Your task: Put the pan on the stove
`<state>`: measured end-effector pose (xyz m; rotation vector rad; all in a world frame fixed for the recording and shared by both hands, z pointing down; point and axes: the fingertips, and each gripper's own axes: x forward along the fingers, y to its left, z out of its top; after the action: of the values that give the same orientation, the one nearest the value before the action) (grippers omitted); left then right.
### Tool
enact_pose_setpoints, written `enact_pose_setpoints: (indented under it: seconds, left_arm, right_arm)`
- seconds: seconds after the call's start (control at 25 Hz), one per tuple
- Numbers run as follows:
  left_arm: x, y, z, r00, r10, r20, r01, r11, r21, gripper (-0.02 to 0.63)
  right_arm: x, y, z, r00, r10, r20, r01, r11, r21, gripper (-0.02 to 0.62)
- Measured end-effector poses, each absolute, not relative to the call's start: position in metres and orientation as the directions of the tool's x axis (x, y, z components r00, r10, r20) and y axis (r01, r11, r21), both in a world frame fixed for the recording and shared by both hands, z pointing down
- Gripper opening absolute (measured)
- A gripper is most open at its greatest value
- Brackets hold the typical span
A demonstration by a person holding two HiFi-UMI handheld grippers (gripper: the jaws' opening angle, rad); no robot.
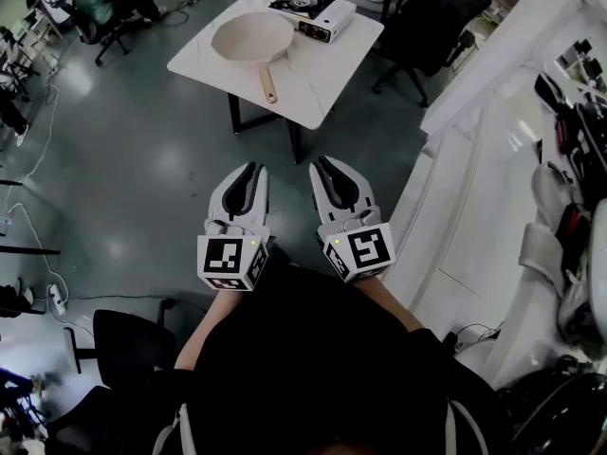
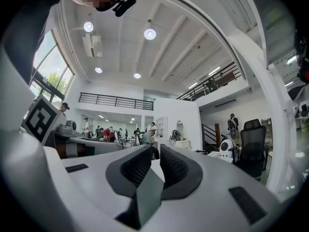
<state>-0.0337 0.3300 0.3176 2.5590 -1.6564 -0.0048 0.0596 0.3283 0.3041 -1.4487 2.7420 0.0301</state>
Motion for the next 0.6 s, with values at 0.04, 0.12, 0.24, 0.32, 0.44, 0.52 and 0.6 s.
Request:
enact_pose_setpoints:
  seconds: [0.04,0.12,0.24,0.32,0.44,0.52,0.6]
  left_arm:
    - [-0.034,0.328,0.318,0.413,-0.909,0.053,-0.909,-0.408,0.083,0.063]
    - [-0.034,0.324,0.321,0.418,-0.906,0.063,-0.907,-0.412,0.085,0.097]
    - [-0.035,0.312,0.325,0.428,-0.901,0.068,-0.902,-0.420,0.103,0.128]
    - [-0.038,0.303,0.330,0.440,-0.895,0.068,-0.891,-0.427,0.153,0.132]
    - [-0.041,0.287,0.339,0.463,-0.883,0.073,-0.871,-0.438,0.220,0.142]
    - [-0.043,0.274,0.342,0.470,-0.879,0.075,-0.866,-0.443,0.233,0.153]
    - [-0.046,0.259,0.346,0.475,-0.876,0.078,-0.862,-0.446,0.240,0.156]
  right_arm:
    - [0.059,0.328,0.305,-0.570,-0.821,-0.039,-0.821,0.570,-0.004,0.023]
    - [0.058,0.326,0.307,-0.580,-0.814,-0.033,-0.814,0.581,-0.007,0.027]
    - [0.057,0.319,0.314,-0.588,-0.808,-0.029,-0.808,0.589,-0.025,0.061]
    - [0.058,0.312,0.321,-0.588,-0.809,-0.019,-0.807,0.588,-0.044,0.121]
    - [0.059,0.297,0.328,-0.583,-0.812,-0.010,-0.811,0.583,-0.057,0.141]
    - [0.058,0.284,0.331,-0.585,-0.811,-0.003,-0.810,0.584,-0.062,0.147]
    - [0.055,0.269,0.335,-0.588,-0.809,0.009,-0.807,0.586,-0.072,0.147]
